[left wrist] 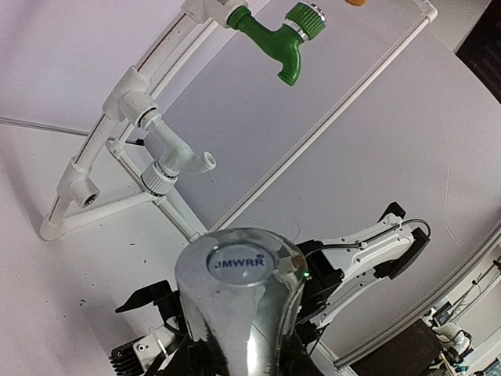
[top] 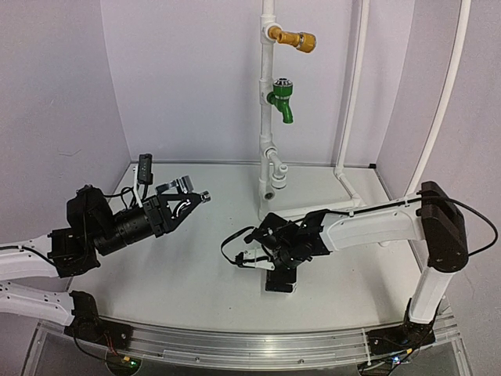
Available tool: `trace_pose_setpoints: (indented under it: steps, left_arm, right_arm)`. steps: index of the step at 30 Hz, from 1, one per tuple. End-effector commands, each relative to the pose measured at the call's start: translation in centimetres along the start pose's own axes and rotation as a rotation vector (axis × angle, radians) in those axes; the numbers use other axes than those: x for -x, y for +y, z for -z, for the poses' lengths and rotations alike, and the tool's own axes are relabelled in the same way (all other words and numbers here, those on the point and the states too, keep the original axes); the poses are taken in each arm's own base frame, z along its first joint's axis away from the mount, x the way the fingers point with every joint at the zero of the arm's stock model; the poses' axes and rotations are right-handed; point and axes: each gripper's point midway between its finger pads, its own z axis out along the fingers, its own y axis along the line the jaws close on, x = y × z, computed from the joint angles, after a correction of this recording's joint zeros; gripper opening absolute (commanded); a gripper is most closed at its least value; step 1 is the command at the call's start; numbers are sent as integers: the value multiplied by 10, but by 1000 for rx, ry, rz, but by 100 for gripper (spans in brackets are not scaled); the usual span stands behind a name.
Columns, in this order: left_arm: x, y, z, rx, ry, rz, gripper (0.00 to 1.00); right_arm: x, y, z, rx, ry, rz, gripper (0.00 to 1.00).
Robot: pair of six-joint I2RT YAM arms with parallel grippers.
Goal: Install the water faucets
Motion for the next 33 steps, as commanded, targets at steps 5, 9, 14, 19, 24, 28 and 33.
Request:
trace_pose_setpoints:
  steps: [5, 9, 14, 19, 24, 28, 33]
  left_arm:
    - [15, -8, 5, -23, -60, -19, 0]
    - [15, -8, 4, -22, -59, -24, 0]
    - [15, -8, 2, -20, -56, -27, 0]
    - [15, -8, 2, -20, -55, -28, 0]
    - [15, -7, 0, -19, -54, -32, 0]
    - [15, -8, -1, -20, -51, -34, 0]
    - [14, -7, -1, -15, -51, -36, 0]
  right_arm:
    - [-25, 3, 1, -21, 60, 37, 98]
    - [-36, 6, 2, -28, 84, 61, 98]
    - [-48, 2, 4, -52, 112, 75, 98]
    - [-64, -12, 3, -62, 132, 27, 98]
    - [-74, -31, 4, -84, 145, -13, 98]
    - [-82, -39, 3, -93, 164, -14, 98]
    - [-102, -52, 0, -103, 203, -37, 98]
